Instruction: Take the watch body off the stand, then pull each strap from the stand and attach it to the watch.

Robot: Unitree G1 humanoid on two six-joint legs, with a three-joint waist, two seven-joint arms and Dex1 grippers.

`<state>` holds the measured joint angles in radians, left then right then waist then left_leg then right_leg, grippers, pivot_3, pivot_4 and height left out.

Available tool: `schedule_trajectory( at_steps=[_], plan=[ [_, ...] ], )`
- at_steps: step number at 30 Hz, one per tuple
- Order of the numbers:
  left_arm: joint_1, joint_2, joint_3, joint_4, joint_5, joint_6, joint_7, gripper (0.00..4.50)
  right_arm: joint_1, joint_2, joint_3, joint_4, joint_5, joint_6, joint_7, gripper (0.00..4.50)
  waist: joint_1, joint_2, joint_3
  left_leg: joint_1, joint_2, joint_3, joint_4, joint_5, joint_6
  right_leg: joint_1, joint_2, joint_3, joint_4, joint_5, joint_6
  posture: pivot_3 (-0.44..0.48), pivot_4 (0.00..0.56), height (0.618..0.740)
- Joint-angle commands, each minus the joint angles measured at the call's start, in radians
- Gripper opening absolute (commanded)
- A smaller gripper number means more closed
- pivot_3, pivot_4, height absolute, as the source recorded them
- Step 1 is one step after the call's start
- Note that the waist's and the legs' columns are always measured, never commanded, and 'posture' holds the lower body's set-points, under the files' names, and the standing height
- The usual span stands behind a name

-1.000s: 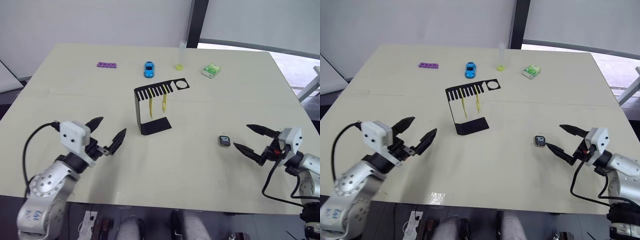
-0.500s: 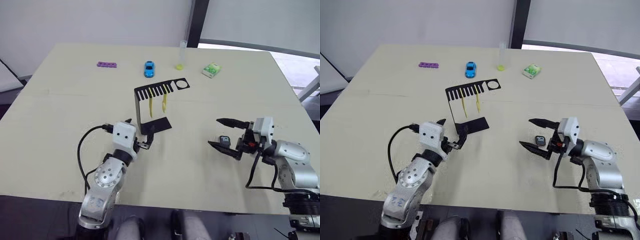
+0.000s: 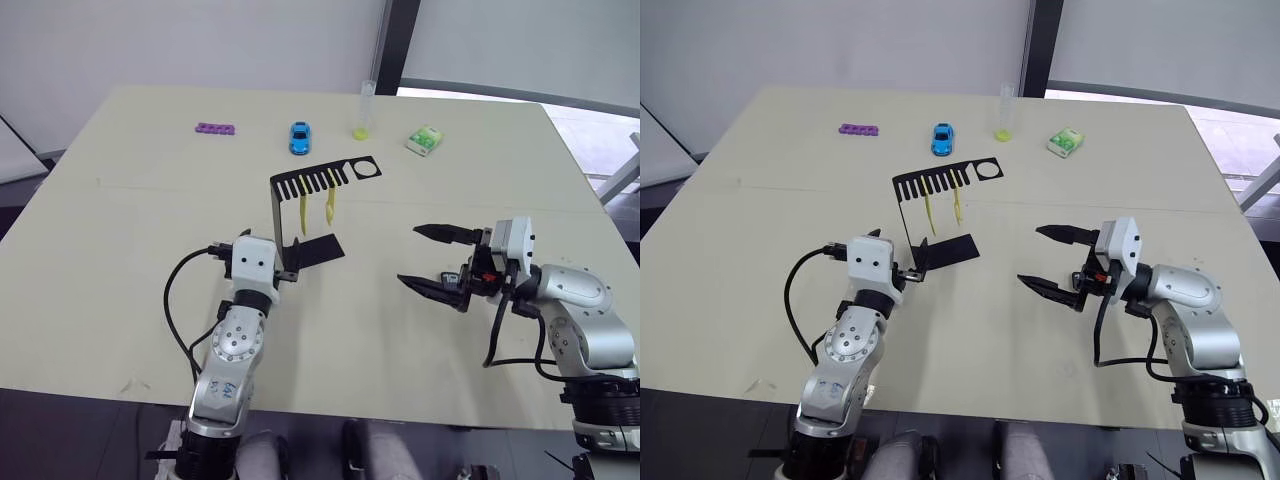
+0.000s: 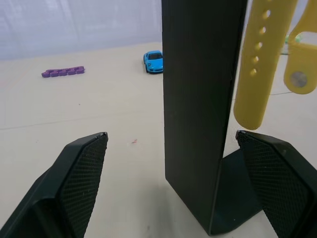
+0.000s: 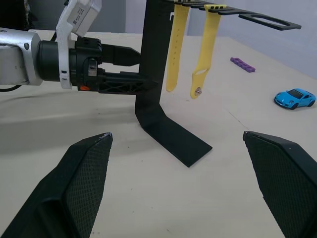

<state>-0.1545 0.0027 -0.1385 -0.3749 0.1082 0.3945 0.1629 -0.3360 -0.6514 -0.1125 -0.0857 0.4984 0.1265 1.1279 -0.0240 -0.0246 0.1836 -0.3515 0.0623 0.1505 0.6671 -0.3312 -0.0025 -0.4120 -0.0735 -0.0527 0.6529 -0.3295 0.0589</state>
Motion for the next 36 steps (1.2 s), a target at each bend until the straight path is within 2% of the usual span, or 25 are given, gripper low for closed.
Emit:
schedule_trajectory(
  at_steps=[1, 18, 29, 32, 36],
  plan=[
    [-0.021, -0.034, 0.006, -0.009, 0.032, -0.014, 0.039, 4.50, -0.001, -0.004, -0.010, -0.067, 0.026, 0.016, -0.010, 4.48, 0.000, 0.000, 0.000, 0.000, 0.000, 0.000, 0.000, 0.000, 0.000, 0.000, 0.000, 0.000, 0.000, 0.000, 0.000, 0.000, 0.150, 0.740],
    [-0.065, -0.100, 0.042, 0.043, 0.036, -0.041, 0.104, 4.50, 0.021, -0.035, -0.036, -0.107, 0.028, 0.056, -0.015, 4.48, 0.001, 0.000, 0.000, 0.000, 0.000, 0.000, 0.000, 0.000, 0.000, 0.000, 0.000, 0.000, 0.000, 0.000, 0.000, 0.000, 0.150, 0.740],
    [-0.166, -0.107, 0.065, 0.154, 0.020, -0.073, 0.098, 4.50, 0.023, -0.027, -0.025, -0.109, 0.019, 0.056, -0.025, 4.48, 0.003, 0.000, 0.000, 0.000, 0.000, 0.000, 0.000, 0.000, 0.000, 0.000, 0.000, -0.001, 0.000, 0.000, 0.000, 0.000, 0.150, 0.740],
    [-0.168, -0.109, 0.061, 0.152, 0.024, -0.074, 0.096, 3.58, 0.023, -0.026, -0.024, -0.110, 0.018, 0.055, -0.029, 4.50, 0.003, 0.000, 0.000, 0.000, 0.000, 0.000, 0.000, 0.000, 0.000, 0.000, 0.000, -0.001, 0.000, 0.000, 0.000, 0.000, 0.150, 0.740],
    [-0.163, -0.111, 0.048, 0.146, 0.029, -0.072, 0.091, 1.61, 0.034, -0.025, -0.023, -0.112, 0.017, 0.050, -0.031, 4.50, 0.004, -0.001, 0.000, 0.000, 0.000, 0.000, 0.000, 0.000, 0.000, 0.000, 0.000, -0.001, 0.000, 0.000, 0.000, 0.000, 0.150, 0.740]
  ],
)
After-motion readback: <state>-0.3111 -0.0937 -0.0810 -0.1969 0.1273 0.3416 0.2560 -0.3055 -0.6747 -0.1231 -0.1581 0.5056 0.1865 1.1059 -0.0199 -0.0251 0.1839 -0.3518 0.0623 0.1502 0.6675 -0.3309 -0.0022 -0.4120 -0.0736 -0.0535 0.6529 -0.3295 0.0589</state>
